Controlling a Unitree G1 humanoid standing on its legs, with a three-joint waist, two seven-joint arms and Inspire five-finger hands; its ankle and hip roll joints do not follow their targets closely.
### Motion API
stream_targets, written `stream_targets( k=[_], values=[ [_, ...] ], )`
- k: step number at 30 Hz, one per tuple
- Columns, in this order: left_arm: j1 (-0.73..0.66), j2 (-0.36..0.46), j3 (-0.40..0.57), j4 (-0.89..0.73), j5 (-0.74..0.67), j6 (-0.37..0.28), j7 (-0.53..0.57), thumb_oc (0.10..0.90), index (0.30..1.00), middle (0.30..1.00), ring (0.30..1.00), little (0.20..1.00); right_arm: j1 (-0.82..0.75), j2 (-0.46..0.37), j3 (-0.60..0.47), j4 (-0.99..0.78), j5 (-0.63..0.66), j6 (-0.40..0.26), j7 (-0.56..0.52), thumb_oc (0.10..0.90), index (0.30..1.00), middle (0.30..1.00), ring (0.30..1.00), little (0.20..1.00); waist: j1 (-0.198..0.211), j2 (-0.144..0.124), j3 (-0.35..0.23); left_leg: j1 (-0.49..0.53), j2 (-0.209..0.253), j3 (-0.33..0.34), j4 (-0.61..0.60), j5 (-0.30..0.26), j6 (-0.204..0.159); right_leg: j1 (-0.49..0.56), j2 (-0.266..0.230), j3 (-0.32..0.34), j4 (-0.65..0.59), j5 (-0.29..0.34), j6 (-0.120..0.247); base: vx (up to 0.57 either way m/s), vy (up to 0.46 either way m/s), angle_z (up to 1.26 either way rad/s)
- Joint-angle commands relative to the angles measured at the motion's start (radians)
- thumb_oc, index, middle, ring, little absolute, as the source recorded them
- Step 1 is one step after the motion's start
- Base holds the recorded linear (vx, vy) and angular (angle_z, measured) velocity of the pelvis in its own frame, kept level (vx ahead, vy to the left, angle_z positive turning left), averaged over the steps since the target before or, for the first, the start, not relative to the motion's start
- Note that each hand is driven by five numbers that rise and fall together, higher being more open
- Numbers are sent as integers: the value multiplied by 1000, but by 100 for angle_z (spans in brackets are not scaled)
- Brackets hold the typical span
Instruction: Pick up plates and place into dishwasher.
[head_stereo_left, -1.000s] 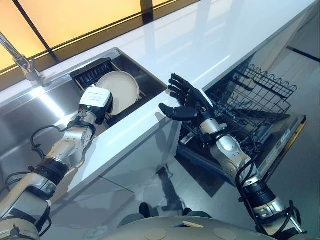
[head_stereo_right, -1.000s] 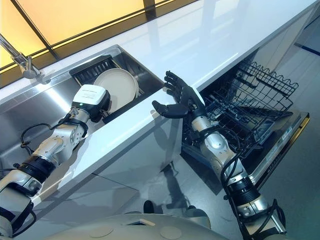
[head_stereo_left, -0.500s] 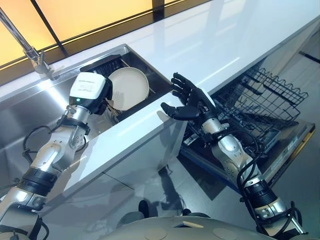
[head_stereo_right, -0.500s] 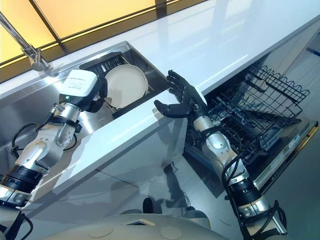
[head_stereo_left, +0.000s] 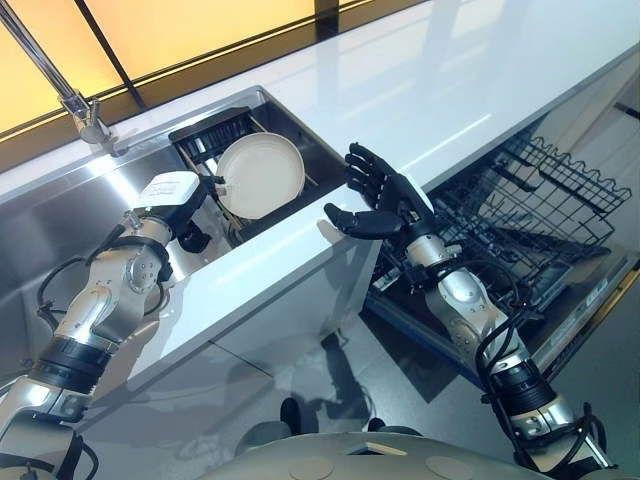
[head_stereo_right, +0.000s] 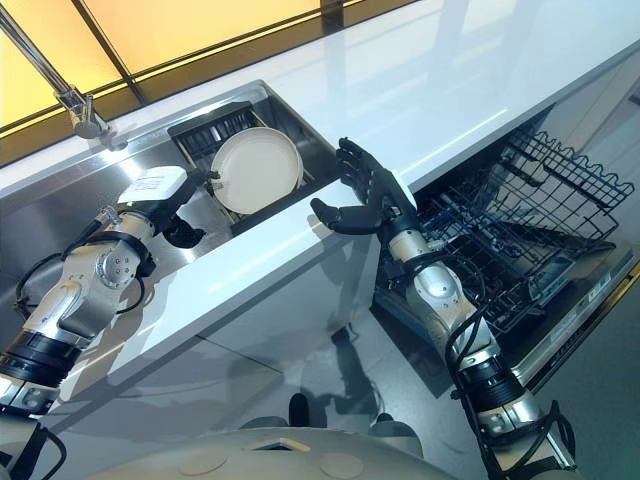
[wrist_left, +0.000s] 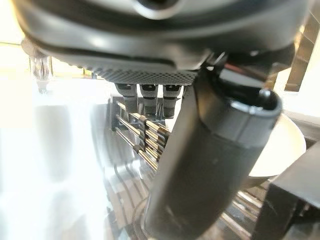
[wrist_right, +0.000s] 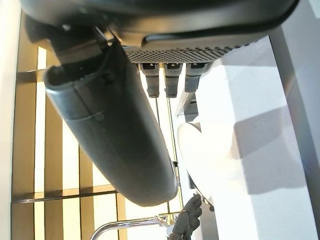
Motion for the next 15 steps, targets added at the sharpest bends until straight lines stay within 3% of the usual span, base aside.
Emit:
stream_targets(
  k=[1,7,9,15],
  values=[
    [-119,36,99,16,-161,31,98,800,900,900,900,900,-86,4,-40,-118,9,-83,-13,800,900,900,900,900,9,8,-64,19,-110,-32,4,-102,55,-94,75,-16,76,11,15,31,-17,1],
    [-248,42,73,106,-279,39,218,800,900,900,900,900,-132,8,-22,-77,23,-73,-30,800,900,900,900,900,-5,11,-66,20,-110,-22,4,-103,55,-98,74,-13,81,10,15,43,-17,0],
    [-300,79,70,150,-267,43,295,800,900,900,900,900,-142,5,-16,-73,29,-65,-38,800,900,900,900,900,-11,15,-66,19,-109,-13,7,-104,55,-100,73,-12,80,11,14,42,-23,-1],
    [-365,162,83,189,-258,91,373,800,900,900,900,900,-126,4,-5,-93,23,-48,-59,800,900,900,900,900,-21,26,-66,15,-106,3,13,-106,54,-103,71,-6,82,9,12,30,-18,-4]
  ],
)
